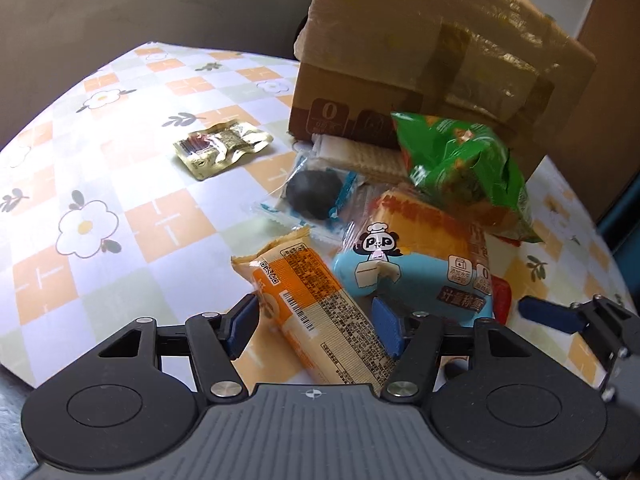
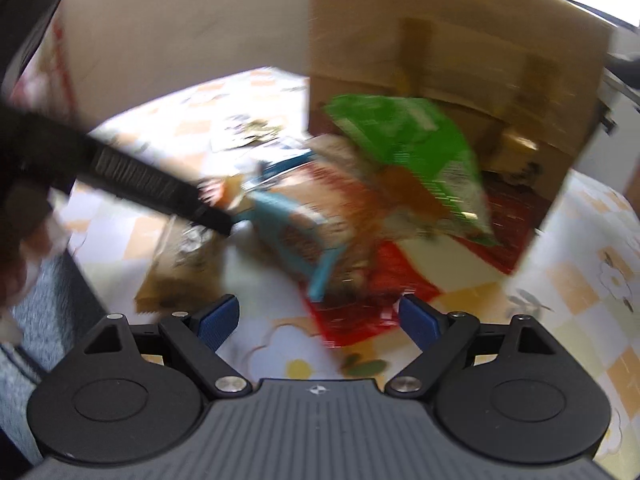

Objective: Organize snacks

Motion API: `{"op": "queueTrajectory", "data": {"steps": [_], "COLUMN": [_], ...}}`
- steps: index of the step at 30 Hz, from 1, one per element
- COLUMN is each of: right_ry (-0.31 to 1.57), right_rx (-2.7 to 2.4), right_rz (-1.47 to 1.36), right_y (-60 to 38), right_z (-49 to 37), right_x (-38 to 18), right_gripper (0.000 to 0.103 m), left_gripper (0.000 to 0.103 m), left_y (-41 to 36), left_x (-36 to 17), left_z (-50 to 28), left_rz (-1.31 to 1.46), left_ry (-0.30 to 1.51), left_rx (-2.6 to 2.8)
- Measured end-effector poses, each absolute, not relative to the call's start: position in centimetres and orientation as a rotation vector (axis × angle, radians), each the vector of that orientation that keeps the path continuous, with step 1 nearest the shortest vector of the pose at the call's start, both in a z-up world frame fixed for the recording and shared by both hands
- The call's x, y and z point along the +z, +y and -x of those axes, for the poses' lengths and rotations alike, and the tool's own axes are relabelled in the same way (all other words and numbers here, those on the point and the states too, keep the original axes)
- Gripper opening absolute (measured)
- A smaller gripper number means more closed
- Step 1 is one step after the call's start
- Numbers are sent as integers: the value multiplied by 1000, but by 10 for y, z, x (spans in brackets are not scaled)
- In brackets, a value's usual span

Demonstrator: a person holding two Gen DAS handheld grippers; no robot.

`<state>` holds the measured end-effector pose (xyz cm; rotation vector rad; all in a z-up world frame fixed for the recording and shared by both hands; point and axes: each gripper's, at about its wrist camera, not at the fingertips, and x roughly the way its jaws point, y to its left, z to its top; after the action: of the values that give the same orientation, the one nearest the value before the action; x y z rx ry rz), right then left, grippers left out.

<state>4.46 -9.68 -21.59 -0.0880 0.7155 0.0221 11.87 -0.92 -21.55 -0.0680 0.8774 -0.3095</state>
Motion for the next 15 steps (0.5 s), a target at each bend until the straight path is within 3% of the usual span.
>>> {"op": "queueTrajectory", "data": {"steps": [4,15], "right_ry": [694,590], "right_rx": [-49,-133], "right_rz": [2,-47], "right_y": [-116,-135], "right_z": [-40,-28], "right_x": [-213,-195], "right_gripper": [88,85], "left_gripper": [56,56], "left_y": [-3,2], "left_x": [-213,-212], "left_z": [-115,-108], "left_rz": [43,21], "left_ry": [842,804], "left_rx": [-285,-252]}}
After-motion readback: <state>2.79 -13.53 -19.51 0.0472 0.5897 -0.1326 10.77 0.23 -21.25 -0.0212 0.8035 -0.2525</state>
